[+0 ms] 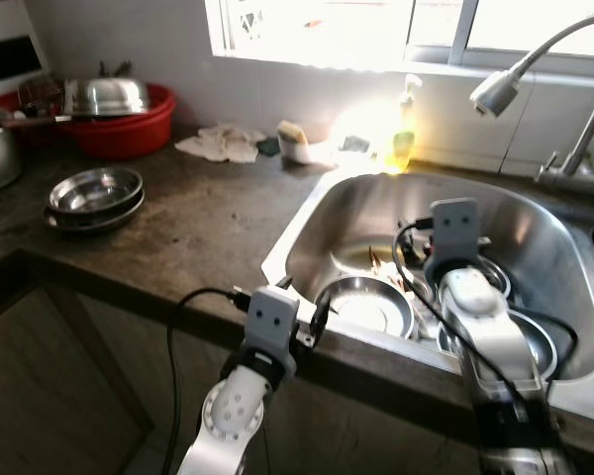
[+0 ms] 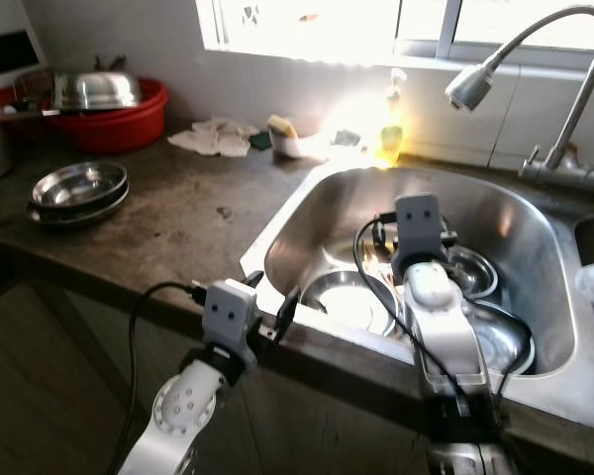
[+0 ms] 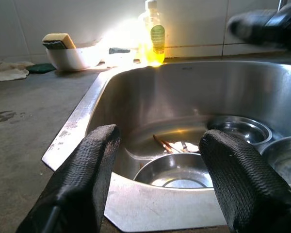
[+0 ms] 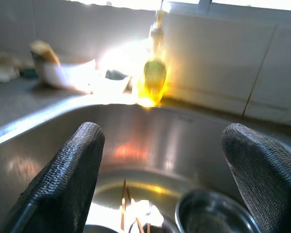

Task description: Kitchen organization

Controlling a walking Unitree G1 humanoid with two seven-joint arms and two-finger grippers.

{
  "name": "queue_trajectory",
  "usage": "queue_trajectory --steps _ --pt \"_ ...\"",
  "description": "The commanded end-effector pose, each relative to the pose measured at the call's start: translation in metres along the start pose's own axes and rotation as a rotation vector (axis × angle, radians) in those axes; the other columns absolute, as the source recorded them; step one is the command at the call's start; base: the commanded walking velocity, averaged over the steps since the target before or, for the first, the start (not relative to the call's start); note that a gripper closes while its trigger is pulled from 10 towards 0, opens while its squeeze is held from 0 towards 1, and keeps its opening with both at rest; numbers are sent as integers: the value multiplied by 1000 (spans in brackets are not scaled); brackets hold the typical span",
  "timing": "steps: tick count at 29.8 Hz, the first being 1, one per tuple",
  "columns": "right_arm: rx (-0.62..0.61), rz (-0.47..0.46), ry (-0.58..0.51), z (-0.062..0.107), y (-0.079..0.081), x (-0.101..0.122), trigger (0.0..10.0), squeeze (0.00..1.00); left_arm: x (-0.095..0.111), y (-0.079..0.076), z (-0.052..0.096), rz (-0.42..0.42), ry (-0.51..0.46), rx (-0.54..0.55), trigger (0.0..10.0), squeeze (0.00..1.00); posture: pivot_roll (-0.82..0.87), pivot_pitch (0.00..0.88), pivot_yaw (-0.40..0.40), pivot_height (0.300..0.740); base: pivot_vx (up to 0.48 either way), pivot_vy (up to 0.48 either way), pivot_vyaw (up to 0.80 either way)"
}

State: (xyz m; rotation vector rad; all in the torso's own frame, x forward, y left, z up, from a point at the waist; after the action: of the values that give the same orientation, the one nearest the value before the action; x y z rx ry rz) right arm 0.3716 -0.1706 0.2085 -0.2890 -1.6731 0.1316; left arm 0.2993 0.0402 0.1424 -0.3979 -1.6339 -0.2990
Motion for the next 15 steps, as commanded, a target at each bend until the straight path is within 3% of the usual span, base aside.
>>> queue_trajectory --steps 1,7,15 --pt "-8 -19 -62 6 -3 15 10000 0 4 1 0 -7 -6 6 10000 0 118 0 -22 740 0 0 0" --pt "28 -47 -91 37 9 14 10000 0 5 2 -2 -9 -13 16 10000 0 104 0 -13 740 0 0 0" --pt "36 -58 -96 50 15 12 10000 0 4 0 -5 -6 -6 1 10000 0 96 0 -2 740 0 0 71"
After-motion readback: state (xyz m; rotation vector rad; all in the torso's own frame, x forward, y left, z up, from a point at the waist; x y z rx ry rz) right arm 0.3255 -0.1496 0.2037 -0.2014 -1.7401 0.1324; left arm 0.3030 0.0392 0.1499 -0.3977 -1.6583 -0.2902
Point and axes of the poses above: a point about 5 cm out from each wrist's last joint towards the gripper, its own z axis pointing back from the gripper into the wrist, its own x axis along the axis of the wrist's last joint, y = z × x, the point moved 6 cm from there along -z, pointing out of the wrist towards the gripper, and after that the axes turned 7 degrees about z, right-handed, at the moved point
